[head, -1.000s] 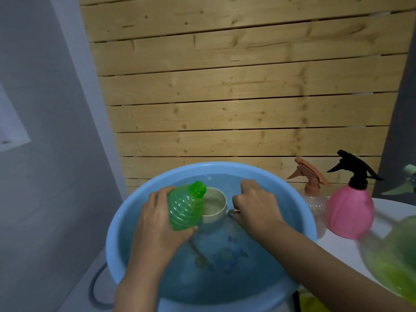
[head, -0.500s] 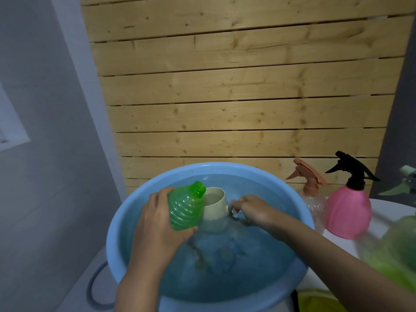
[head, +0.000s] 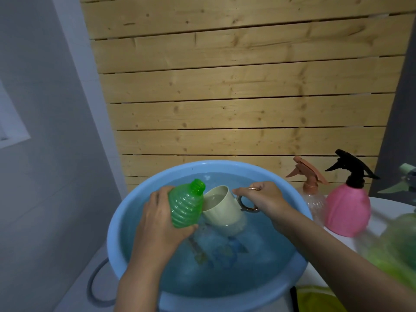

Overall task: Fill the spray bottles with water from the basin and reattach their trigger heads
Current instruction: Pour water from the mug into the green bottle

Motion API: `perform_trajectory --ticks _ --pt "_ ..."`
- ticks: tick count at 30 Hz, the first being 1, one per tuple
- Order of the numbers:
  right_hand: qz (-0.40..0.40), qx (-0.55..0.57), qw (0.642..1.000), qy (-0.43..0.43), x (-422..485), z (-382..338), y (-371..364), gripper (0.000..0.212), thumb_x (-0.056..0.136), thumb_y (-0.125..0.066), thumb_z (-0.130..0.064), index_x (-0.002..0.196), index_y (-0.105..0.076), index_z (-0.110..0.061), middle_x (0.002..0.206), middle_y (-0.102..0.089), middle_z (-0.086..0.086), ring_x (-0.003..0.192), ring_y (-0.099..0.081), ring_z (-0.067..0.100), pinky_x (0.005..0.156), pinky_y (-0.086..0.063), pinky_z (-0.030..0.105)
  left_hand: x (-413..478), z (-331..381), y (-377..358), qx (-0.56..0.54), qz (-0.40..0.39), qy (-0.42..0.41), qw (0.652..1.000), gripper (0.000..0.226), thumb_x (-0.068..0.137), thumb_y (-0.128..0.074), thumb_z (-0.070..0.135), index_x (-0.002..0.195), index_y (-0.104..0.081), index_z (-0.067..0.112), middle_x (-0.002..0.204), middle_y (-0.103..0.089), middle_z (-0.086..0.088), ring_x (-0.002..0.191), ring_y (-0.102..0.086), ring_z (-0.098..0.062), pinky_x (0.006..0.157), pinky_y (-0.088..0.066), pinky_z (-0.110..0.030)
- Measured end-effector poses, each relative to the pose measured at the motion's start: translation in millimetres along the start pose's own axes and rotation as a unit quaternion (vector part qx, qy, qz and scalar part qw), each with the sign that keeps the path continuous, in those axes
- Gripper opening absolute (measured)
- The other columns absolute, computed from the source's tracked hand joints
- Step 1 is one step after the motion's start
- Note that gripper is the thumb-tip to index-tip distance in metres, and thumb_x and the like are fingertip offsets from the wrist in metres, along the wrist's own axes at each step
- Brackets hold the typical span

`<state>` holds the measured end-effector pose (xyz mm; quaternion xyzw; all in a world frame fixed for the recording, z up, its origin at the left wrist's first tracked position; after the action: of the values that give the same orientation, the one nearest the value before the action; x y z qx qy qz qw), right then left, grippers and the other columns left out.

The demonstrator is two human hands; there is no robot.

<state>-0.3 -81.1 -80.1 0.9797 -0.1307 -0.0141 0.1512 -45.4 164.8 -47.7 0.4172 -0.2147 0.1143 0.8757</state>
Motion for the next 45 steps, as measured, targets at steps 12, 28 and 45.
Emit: perform_trajectory --ticks 12,28,45 --pt "0.117 0.044 0.985 0.123 -2 -23 25 0.043 0.069 -0.074 -0.017 0.047 -0.037 -0.018 0.052 -0.036 0.0 0.057 -0.031 0.016 0.056 -0.03 0.028 -1 -5 -11 0.0 -0.057 0.037 0.998 0.073 0.062 -0.083 0.032 0.12 -0.039 0.028 0.111 -0.043 0.01 0.11 -0.051 -0.019 0.07 -0.029 -0.027" --pt "0.181 0.094 0.95 0.237 -24 -50 45 0.047 0.077 -0.077 -0.022 0.053 -0.037 -0.011 0.055 -0.032 0.002 0.056 -0.027 0.012 0.055 -0.023 0.027 -4 -9 -19 0.044 -0.106 0.056 0.992 0.075 0.059 -0.083 0.033 0.12 -0.041 0.027 0.114 -0.045 0.007 0.107 -0.053 -0.022 0.072 -0.035 -0.028" --pt "0.181 0.057 0.929 0.319 -39 -66 43 0.046 0.077 -0.078 -0.019 0.053 -0.044 -0.001 0.051 -0.034 0.0 0.047 -0.03 0.006 0.047 -0.026 0.012 -3 -14 -24 0.068 -0.127 0.062 0.988 0.073 0.06 -0.083 0.034 0.119 -0.042 0.027 0.113 -0.046 0.007 0.107 -0.054 -0.022 0.07 -0.032 -0.026"
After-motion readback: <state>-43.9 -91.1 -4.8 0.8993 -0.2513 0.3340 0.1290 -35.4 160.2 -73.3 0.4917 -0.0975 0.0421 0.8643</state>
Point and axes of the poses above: each hand's wrist, its own x-axis towards the middle knuckle, its own y-axis out of the back of the hand, z = x × y, the point moved 10 cm from there along x, towards the middle knuckle
